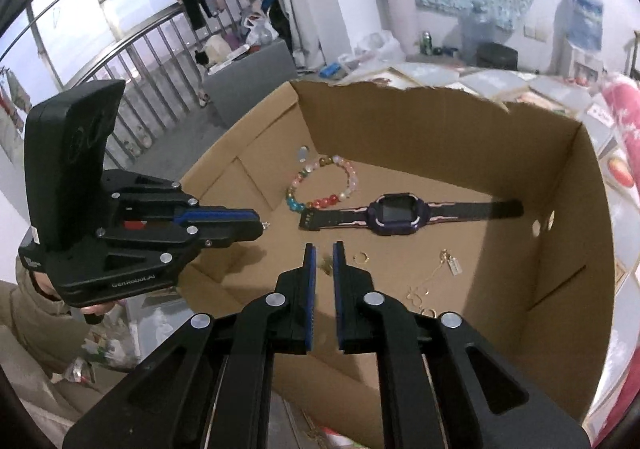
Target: Organize jewelry
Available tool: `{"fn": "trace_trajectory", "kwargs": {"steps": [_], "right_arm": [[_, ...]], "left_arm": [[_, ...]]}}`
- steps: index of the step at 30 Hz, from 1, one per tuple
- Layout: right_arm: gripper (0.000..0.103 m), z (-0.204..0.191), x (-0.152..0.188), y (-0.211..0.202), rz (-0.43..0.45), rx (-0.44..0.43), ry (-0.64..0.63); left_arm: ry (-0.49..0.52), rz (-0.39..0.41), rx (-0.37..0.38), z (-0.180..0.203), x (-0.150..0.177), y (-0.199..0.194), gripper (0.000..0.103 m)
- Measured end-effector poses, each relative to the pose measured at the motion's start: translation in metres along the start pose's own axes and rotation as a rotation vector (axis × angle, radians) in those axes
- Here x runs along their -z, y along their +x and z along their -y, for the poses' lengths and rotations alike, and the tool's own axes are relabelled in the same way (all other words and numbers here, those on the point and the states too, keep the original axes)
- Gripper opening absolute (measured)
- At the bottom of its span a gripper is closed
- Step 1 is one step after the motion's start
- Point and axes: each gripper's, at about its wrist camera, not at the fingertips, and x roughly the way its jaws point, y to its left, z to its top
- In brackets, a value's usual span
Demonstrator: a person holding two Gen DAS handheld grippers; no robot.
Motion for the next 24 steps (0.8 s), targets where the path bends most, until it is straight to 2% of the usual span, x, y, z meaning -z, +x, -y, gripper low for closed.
{"fn": "trace_trajectory", "kwargs": {"steps": [13, 19, 24], "right_arm": [[0.014, 0.007, 0.000, -0.019, 0.054, 0.016, 0.032], [0.022, 0.005, -0.002, -0.036, 0.104, 0.035, 0.030], [0.036, 0.002, -0.002, -0.053, 0.150, 0.052, 0.034]], "left_arm": [[0.003, 0.021, -0.042, -0.004, -0.003, -0.002, 0.009], [0.000, 0.105, -0.051, -0.004, -0.005, -0.024, 0.015], [-0.003, 0.167, -0.056, -0.001, -0.005, -0.043, 0.024]]}}
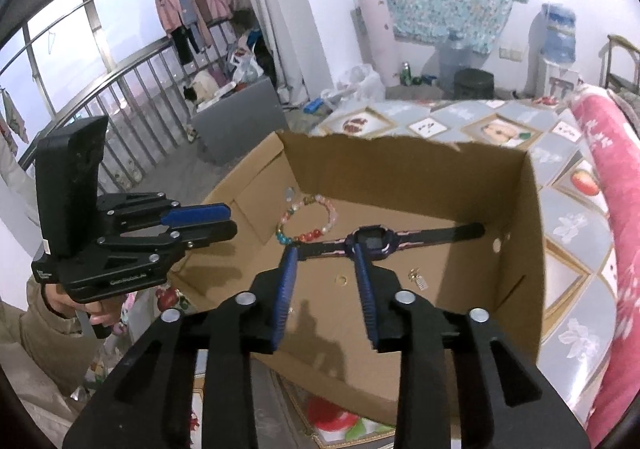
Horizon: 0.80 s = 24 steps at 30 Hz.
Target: Organize jewelry
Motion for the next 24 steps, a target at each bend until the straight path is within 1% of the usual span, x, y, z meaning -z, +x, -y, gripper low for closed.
{"fn": "trace_trajectory", "kwargs": {"steps": [2, 4, 5, 7, 11, 13, 17, 21, 24], "right_arm": [[0.040, -0.001, 0.001, -0.009, 0.020, 0.008, -0.001], [0.043, -0.002, 0.002, -0.017, 0.038, 0.012, -0.002], [0.045, -0.002, 0.004, -0.024, 0.052, 0.015, -0.001], [0.047, -0.001, 0.006, -0.032, 0.067, 0.018, 0.002], [0.051, 0.000, 0.015, -0.052, 0.096, 0.027, 0.015], [0.054, 0.000, 0.020, -0.060, 0.103, 0.032, 0.019], [0.061, 0.002, 0.034, -0.074, 0.115, 0.024, 0.036], [0.062, 0.003, 0.051, -0.080, 0.093, 0.010, 0.052], [0.063, 0.006, 0.066, -0.079, 0.058, 0.004, 0.076]], "left_arm": [[0.004, 0.021, -0.008, 0.003, 0.001, -0.008, 0.030], [0.008, 0.039, -0.011, 0.005, 0.002, -0.016, 0.040], [0.012, 0.053, -0.016, 0.007, 0.004, -0.022, 0.042], [0.017, 0.074, -0.029, 0.010, 0.007, -0.033, 0.050], [0.021, 0.113, -0.043, 0.013, 0.017, -0.055, 0.059], [0.030, 0.126, -0.052, 0.015, 0.026, -0.067, 0.066], [0.032, 0.123, -0.064, 0.014, 0.043, -0.082, 0.071], [0.015, 0.099, -0.036, 0.012, 0.062, -0.092, 0.078], [0.007, 0.070, -0.009, 0.015, 0.078, -0.092, 0.079]]}}
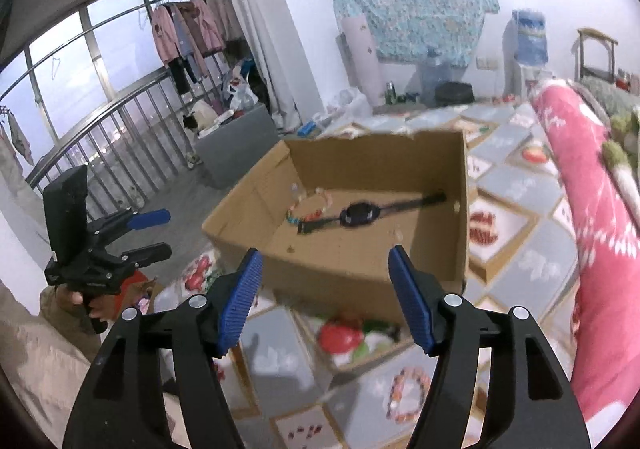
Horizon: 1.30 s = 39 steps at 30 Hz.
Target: Organize jewelry
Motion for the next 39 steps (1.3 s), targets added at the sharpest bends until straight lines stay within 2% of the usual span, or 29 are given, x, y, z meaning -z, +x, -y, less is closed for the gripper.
{"fn": "trace_trajectory", "kwargs": {"steps": [7, 11, 15, 25, 28, 30, 39], "right_arm": [[0.063, 0.010, 0.040, 0.011, -0.096, 0.017, 0.102], [0.063, 0.009, 0.061, 0.025, -0.157, 0.032, 0.154], [0.063, 0.000, 0.074, 0.040, -0.201, 0.073, 0.137], [0.062, -0.014, 0.079, 0.062, -0.233, 0.097, 0.104], [0.057, -0.013, 0.082, 0.061, -0.229, 0.115, 0.103], [0.050, -0.010, 0.082, 0.060, -0.223, 0.141, 0.104], [0.038, 0.010, 0.086, 0.041, -0.186, 0.263, 0.119]], "left_arm": [[-0.021, -0.102, 0.056, 0.014, 0.029, 0.033, 0.081], [-0.032, -0.181, 0.029, 0.019, 0.040, 0.059, 0.081], [-0.045, -0.240, 0.021, 0.026, 0.044, 0.080, 0.081], [0.013, -0.287, -0.002, 0.052, 0.047, 0.111, 0.081], [0.023, -0.279, 0.032, 0.060, 0.048, 0.116, 0.081], [0.037, -0.273, 0.047, 0.066, 0.048, 0.120, 0.081], [0.093, -0.266, 0.044, 0.083, 0.045, 0.131, 0.081]]}}
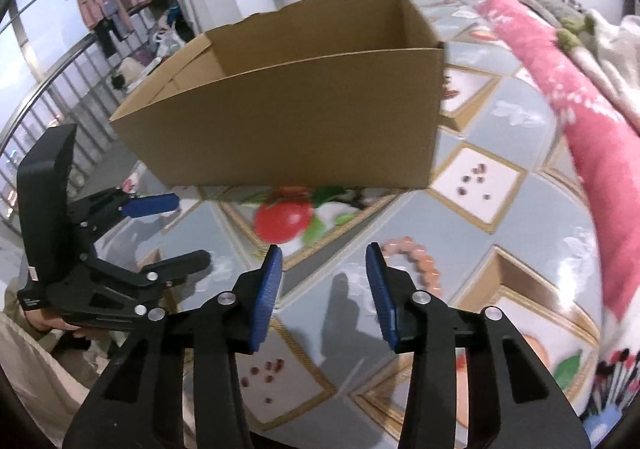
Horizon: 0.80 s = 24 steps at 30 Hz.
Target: Organize jewelry
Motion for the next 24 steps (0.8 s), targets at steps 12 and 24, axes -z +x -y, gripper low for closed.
{"fn": "trace_trajectory", "kwargs": {"steps": [12, 24], "right_arm": [[0.034, 0.013, 0.009, 0.000, 0.010, 0.010, 0.036], [0.034, 0.019, 0.012, 0.001, 0.014, 0.004, 0.055]], "left_arm": [[0.097, 0.092, 0.131, 0.030, -0.015, -0.008, 0.066], [0.155, 0.034, 0.161, 0.047, -0.019, 0.015, 0.024]]}}
